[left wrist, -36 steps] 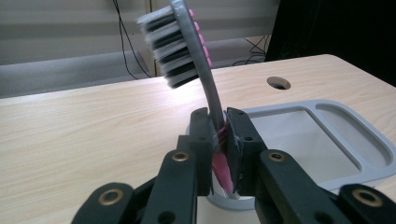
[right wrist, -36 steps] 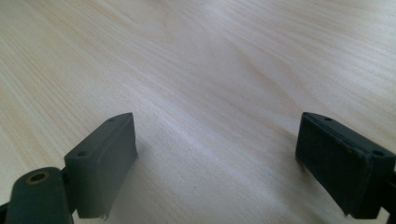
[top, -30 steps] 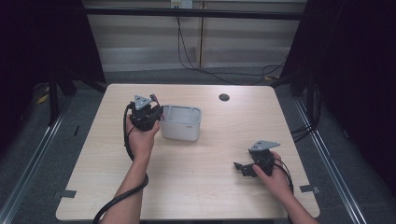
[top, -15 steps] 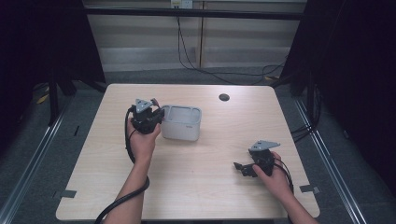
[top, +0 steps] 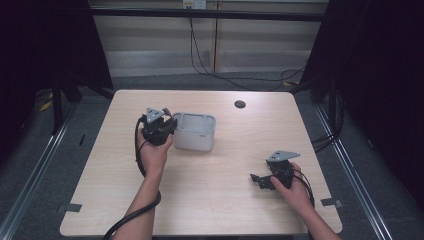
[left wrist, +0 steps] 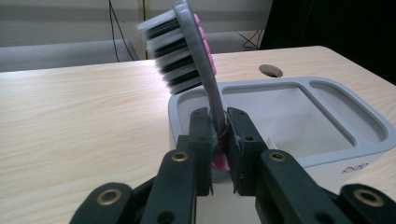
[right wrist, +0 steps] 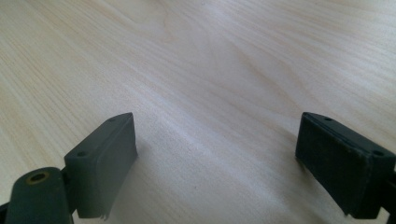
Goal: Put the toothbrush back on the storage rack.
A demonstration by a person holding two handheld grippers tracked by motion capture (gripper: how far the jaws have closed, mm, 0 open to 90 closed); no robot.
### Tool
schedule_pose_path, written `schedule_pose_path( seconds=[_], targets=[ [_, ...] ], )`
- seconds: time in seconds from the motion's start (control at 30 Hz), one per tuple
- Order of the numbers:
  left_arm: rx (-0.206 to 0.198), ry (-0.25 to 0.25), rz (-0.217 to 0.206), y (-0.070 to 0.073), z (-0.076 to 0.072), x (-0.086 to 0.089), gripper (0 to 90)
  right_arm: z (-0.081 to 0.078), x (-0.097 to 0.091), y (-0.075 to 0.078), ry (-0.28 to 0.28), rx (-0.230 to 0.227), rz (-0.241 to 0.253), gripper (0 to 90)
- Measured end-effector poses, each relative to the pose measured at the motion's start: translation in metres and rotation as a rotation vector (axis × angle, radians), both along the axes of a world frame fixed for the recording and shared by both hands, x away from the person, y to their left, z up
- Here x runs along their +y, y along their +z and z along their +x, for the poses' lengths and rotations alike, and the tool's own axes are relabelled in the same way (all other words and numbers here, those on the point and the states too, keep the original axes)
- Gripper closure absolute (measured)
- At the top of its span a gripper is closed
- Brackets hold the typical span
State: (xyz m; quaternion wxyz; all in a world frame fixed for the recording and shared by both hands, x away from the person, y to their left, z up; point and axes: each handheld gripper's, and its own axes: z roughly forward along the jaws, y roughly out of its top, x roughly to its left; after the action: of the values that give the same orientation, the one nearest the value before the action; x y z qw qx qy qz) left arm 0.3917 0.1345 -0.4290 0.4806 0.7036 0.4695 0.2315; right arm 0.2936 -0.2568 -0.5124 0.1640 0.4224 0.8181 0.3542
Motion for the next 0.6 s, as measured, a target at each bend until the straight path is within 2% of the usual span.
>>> schedule_pose_path(
  seconds=[0.3, 0.6],
  targets=[
    [-0.003, -0.001, -0.001, 0.0013, -0.0001, -0.0002, 80.4, 0.0000, 0.0000, 0.0000, 0.000, 0.000, 0.000, 11.8],
    [-0.026, -0.005, 0.002, 0.0075, -0.0005, -0.0014, 76.8, 0.0000, 0.0000, -0.0001, 0.001, -0.001, 0.000, 11.8]
  ],
)
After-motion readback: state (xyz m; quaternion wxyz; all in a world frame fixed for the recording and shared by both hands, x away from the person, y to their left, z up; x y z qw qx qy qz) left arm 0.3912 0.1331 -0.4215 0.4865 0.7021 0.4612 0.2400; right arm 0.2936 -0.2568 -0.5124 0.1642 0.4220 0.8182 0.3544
